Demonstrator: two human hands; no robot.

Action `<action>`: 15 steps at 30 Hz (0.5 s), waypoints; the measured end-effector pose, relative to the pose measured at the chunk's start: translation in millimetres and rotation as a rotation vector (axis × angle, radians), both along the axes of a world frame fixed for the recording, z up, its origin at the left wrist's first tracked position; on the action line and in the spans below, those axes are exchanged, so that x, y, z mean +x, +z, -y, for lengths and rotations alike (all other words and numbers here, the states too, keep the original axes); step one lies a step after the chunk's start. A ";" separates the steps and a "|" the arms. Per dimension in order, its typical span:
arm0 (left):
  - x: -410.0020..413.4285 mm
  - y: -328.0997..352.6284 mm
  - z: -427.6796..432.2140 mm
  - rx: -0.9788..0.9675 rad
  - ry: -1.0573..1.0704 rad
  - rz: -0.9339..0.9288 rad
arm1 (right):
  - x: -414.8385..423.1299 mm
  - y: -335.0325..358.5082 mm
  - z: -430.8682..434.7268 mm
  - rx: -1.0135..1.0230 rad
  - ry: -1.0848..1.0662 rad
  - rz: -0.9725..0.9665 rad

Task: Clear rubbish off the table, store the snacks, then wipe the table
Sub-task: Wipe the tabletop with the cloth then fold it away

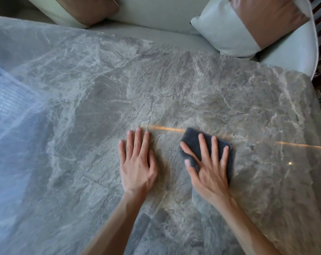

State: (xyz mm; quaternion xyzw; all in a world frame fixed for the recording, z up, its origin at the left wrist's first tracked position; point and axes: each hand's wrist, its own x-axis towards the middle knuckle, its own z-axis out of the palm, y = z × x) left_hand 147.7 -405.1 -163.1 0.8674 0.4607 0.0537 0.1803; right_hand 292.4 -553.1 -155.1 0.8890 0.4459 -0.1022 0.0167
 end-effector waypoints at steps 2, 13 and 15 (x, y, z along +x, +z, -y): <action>0.3 -0.3 0.6 0.005 -0.009 -0.015 | 21.7 2.8 8.7 -0.029 -0.081 0.001; 0.7 -0.1 -0.8 0.017 -0.003 -0.003 | 62.4 5.6 -111.6 -0.009 -0.293 -0.068; 0.0 -0.8 0.7 0.021 0.000 0.006 | 31.4 4.7 -94.2 0.014 -0.119 -0.049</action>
